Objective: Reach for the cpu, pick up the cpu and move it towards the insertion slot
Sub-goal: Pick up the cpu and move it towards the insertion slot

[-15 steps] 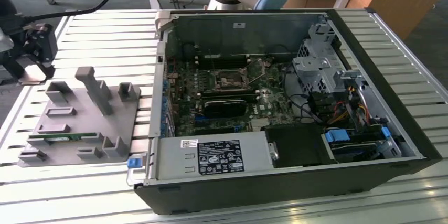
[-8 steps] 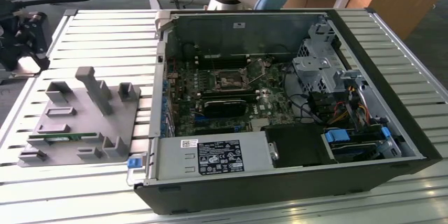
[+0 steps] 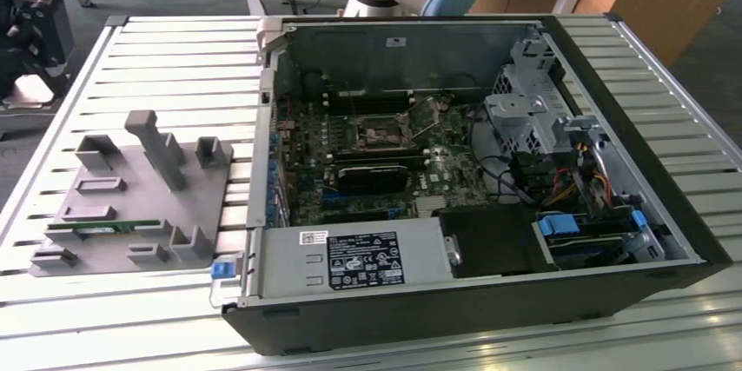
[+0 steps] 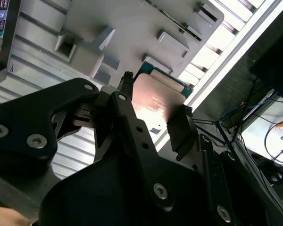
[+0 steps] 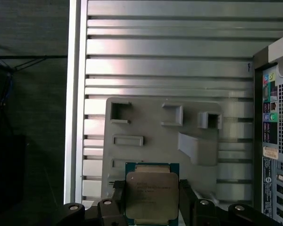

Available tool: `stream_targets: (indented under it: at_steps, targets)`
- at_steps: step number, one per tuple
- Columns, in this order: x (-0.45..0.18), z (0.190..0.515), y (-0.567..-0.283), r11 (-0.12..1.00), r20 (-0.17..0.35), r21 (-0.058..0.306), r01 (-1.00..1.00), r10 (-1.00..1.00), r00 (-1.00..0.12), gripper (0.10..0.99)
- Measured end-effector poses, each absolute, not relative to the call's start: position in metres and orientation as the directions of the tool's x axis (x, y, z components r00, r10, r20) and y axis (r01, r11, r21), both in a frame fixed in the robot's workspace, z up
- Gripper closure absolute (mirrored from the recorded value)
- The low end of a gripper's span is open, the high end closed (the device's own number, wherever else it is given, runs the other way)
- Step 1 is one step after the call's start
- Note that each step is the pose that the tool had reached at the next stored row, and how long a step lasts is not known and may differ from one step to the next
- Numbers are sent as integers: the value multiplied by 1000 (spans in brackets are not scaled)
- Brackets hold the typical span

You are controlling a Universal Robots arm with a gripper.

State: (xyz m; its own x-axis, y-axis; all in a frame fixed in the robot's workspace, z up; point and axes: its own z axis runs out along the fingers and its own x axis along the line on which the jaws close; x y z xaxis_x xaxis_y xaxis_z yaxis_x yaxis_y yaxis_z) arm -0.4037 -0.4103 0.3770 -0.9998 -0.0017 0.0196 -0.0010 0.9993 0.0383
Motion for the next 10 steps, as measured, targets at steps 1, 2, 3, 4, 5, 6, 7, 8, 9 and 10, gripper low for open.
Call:
stream_targets:
  at_steps: [1,2,3,4,5,6,7,8,9,10]
  targets:
    - [-403,380,-410,999,20,38,-1,-2,-1000,545]
    - [-403,382,-410,999,20,38,-1,-2,-1000,545]
    - [-402,385,-410,999,20,38,-1,-2,-1000,545]
    - [-402,388,-410,999,20,38,-1,-2,-1000,545]
    - [-401,390,-410,999,20,38,-1,-2,-1000,545]
    - [-401,393,-410,999,20,38,-1,-2,-1000,545]
    - [-400,395,-410,999,20,38,-1,-2,-1000,545]
    - [-399,396,-410,999,20,38,-1,-2,-1000,545]
    - [-397,397,-410,999,19,38,-1,-2,-1000,545]
    - [-394,397,-410,999,20,38,-1,-2,-1000,545]
